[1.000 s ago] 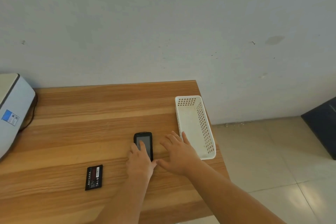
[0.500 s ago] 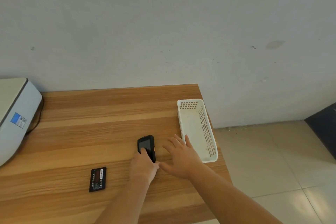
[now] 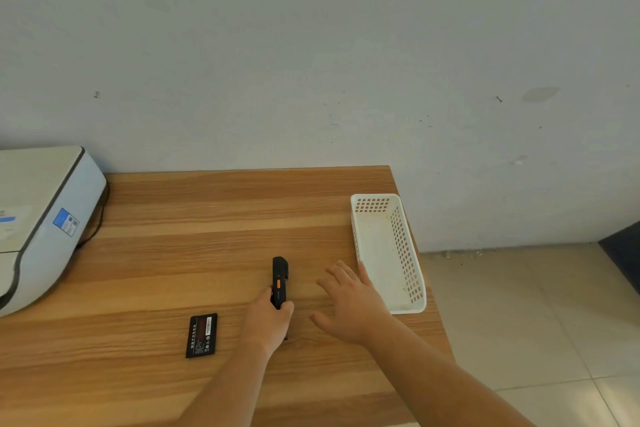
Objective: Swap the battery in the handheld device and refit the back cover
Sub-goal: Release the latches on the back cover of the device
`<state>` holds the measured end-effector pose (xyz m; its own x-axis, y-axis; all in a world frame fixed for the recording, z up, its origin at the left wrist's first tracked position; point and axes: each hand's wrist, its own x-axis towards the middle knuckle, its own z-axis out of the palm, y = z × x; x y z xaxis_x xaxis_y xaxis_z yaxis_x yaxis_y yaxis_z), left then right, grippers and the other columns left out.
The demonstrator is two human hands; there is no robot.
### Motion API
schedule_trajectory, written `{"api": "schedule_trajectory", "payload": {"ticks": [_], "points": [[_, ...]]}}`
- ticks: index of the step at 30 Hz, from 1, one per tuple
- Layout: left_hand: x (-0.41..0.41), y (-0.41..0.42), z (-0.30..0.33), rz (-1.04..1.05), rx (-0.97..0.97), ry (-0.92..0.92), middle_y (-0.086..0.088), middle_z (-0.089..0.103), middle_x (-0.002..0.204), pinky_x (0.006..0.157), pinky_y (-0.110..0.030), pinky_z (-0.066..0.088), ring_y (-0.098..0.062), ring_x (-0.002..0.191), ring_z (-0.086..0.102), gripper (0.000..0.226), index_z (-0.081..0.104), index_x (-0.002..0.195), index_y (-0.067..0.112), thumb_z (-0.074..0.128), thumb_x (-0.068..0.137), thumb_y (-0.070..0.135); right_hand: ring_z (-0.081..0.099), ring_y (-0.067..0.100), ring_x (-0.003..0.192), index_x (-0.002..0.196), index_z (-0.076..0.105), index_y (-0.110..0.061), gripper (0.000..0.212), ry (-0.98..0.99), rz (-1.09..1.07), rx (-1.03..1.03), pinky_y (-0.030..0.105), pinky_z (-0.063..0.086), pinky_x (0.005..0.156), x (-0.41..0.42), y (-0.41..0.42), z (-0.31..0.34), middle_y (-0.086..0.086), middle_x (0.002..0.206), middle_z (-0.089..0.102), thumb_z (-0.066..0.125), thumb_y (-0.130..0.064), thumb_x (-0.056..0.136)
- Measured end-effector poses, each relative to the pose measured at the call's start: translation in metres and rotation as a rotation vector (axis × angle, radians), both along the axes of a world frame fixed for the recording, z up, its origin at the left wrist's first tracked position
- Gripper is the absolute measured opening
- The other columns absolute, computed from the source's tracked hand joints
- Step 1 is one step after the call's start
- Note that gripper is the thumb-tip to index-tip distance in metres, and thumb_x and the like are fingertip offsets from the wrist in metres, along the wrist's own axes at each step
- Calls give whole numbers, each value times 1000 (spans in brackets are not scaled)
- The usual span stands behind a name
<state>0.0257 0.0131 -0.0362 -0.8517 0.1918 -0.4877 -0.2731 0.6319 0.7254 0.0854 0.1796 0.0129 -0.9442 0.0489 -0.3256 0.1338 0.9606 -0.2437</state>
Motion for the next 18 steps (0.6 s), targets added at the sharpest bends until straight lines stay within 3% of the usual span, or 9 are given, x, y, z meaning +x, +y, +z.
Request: {"api": "schedule_trajectory", "payload": {"ticks": [2,6,9,12,18], "points": [[-1,-2,3,-1,5,26,-9,65,81,55,-29,51,-20,66,64,5,56,92,23,57,92,18,1,20,149,146,33,-26,69,-1,3,4,50,-8,119,0,-1,0,1,160,20,42,-61,88],[-2,-1,2,8,-11,59,-3,63,87,65,-38,57,-19,70,65,19,51,96,30,62,87,18,2,20,149,146,35,-26,67,3,6,-2,51,-7,119,0,-3,2,2,159,22,43,-60,88],[-3,-1,-1,2,-71,121,-2,61,103,69,-38,57,-18,80,62,42,47,125,26,60,86,18,3,20,149,145,36,-26,66,7,5,-4,51,-7,119,-1,-3,5,2,158,23,44,-59,88],[-5,-4,-1,11,-143,140,-8,48,135,80,-37,53,-23,101,58,67,27,150,21,58,90,17,3,20,149,144,36,-25,66,7,5,-10,51,-6,119,-1,-4,7,1,158,23,44,-59,88],[-11,-12,-6,19,-170,119,-13,40,146,103,-41,44,-28,126,48,69,24,152,16,60,92,13,4,20,149,145,35,-26,67,5,5,-4,52,-6,119,-2,-4,7,1,159,22,44,-60,88]]}}
